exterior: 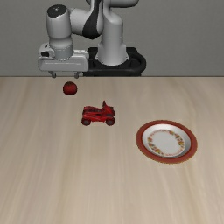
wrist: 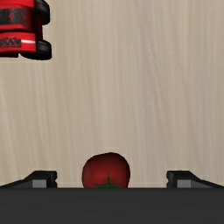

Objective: Pick up the tomato and put it on the plate

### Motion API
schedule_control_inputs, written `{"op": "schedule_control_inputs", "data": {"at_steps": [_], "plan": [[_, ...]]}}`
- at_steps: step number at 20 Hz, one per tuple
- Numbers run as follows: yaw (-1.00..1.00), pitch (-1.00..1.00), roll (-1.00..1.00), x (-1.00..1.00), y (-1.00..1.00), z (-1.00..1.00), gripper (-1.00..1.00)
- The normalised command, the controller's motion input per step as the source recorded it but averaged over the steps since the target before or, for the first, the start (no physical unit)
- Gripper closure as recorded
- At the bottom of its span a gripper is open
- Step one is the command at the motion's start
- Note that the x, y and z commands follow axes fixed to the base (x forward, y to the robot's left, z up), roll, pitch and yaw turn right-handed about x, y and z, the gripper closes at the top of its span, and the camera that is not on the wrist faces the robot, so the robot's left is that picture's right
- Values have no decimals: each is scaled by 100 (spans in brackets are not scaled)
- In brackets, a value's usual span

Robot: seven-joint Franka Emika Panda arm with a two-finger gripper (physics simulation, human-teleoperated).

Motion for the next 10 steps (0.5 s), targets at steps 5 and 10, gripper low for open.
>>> {"op": "schedule_control_inputs", "data": {"at_steps": [5,10], "plan": [[0,0,0,0,0,-100,-100],[0,0,0,-20,0,0,100]]}}
